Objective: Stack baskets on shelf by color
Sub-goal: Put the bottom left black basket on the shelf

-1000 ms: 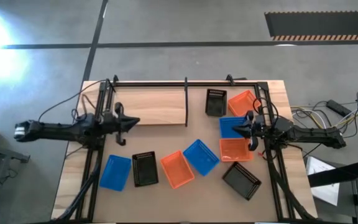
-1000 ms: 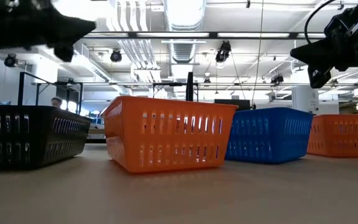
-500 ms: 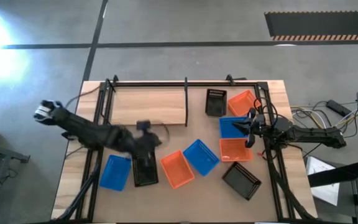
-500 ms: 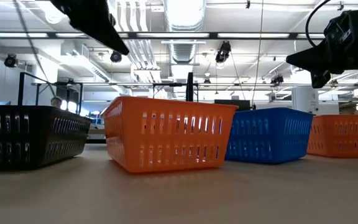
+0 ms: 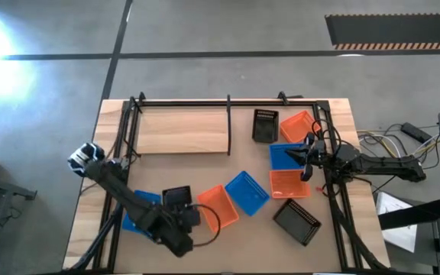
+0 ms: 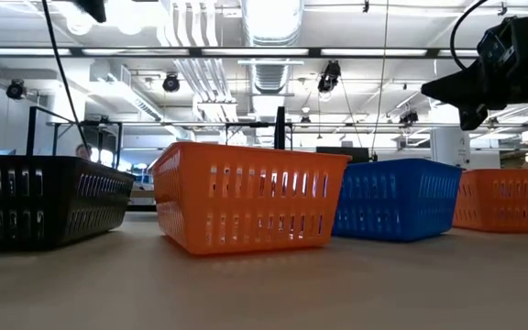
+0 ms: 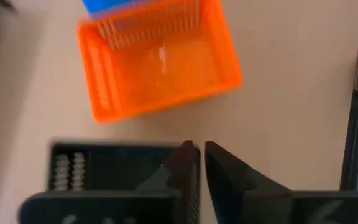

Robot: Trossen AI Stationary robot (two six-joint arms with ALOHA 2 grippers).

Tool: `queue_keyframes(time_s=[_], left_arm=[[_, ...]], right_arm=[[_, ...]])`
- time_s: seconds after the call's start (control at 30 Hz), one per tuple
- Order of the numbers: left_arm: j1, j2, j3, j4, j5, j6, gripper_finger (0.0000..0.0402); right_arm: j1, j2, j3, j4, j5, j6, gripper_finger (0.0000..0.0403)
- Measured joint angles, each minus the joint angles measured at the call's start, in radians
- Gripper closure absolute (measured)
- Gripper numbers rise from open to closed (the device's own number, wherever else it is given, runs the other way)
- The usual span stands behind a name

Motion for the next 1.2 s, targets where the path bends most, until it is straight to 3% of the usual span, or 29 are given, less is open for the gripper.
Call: queue_keyframes(time_s=[0.17, 0.33, 0.5, 0.63, 0.83, 1.1, 1.2], left_arm=[[-0.025, 0.026, -0.016, -0.084, 0.061, -0.159, 0.0304], [-0.028, 0.031, -0.089, -0.065, 0.155, -0.204, 0.0238], [-0.031, 0.032, -0.166, -0.031, 0.179, -0.199, 0.0214], [-0.031, 0.032, -0.227, 0.051, 0.179, -0.178, 0.0230], [-0.030, 0.032, -0.297, 0.157, 0.179, -0.152, 0.0290], [-0.015, 0.032, -0.312, 0.163, 0.155, -0.109, 0.0389], [-0.002, 0.029, -0.285, 0.141, 0.157, -0.062, 0.0396]], right_arm=[[0.000, 0.000, 0.000, 0.000, 0.000, 0.000, 0.0394], [0.000, 0.000, 0.000, 0.000, 0.000, 0.000, 0.0394], [0.000, 0.000, 0.000, -0.003, 0.000, -0.005, 0.0394], [0.000, 0.000, 0.000, -0.018, 0.000, -0.007, 0.0394], [0.000, 0.001, 0.000, -0.036, -0.001, -0.008, 0.0394], [0.000, 0.000, 0.000, -0.038, -0.001, -0.008, 0.0394], [0.000, 0.000, 0.000, -0.039, -0.001, -0.007, 0.0394]])
